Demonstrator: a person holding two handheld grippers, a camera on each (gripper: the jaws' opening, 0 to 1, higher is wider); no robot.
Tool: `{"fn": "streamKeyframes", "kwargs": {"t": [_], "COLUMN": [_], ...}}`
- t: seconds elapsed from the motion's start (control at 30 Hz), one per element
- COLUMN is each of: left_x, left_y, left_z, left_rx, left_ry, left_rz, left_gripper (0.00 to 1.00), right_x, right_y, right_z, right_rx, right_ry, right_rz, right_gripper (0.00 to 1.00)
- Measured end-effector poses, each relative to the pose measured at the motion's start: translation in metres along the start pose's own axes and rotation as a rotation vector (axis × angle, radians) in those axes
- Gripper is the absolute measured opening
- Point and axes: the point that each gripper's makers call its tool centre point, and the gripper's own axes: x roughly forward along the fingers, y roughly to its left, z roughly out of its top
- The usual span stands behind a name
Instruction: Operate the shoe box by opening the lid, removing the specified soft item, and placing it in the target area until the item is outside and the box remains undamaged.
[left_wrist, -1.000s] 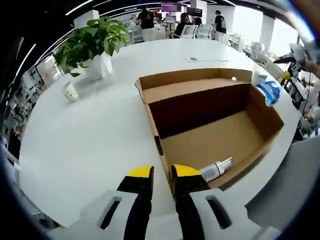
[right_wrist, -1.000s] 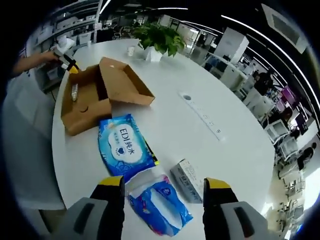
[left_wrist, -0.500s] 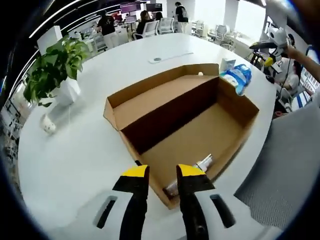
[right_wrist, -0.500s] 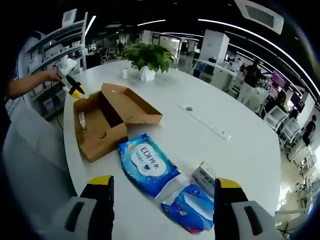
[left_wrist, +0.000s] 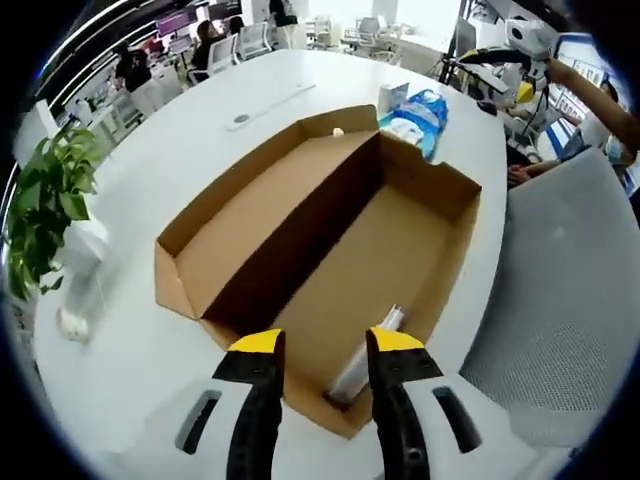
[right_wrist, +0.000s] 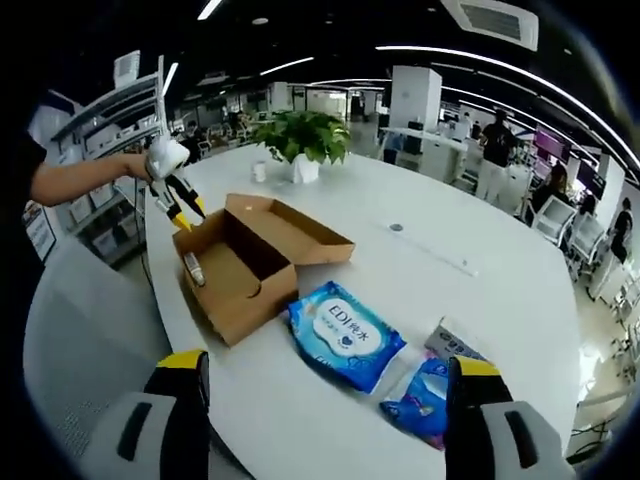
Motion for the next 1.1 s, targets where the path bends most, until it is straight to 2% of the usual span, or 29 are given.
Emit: {"fn": "streamKeyframes", "kwargs": {"t": [0.27, 0.5, 0.67, 0.77, 0.9, 1.1], "left_x": [0.016, 0.03, 0.04, 0.045, 0.051, 0.061], "left_y": [-0.007, -0.018, -0.023, -0.027, -0.033, -0.036], "left_z": [0.001, 0.0, -0.008, -0.011, -0.02, -0.026], "left_rx": [0.135, 0.224, 0.299, 0.309, 0.373, 0.399], "left_ry": [0.065, 0.129, 0.201, 0.223, 0.28, 0.318], "left_rz": [-0.08, -0.16, -0.207, -0.23, -0.263, -0.293], "left_gripper": [0.39, 0.43, 0.43, 0.44, 0.45, 0.44], "right_x": [-0.01, -0.015, -0.018, -0.02, -0.022, -0.022], "right_y": [0.03, 0.049, 0.065, 0.07, 0.076, 0.081], "right_z": [-0.001, -0.004, -0.007, -0.008, -0.013, -0.021], "right_rx": [0.04, 0.07, 0.072, 0.089, 0.106, 0.135], "right_ry": [-0.055, -0.078, -0.084, -0.096, -0.1, -0.102], "right_rz": [-0.004, -0.003, 0.001, -0.003, -0.002, -0.008], "right_gripper": [0.99, 0.99, 0.99, 0.99, 0.99, 0.99]}}
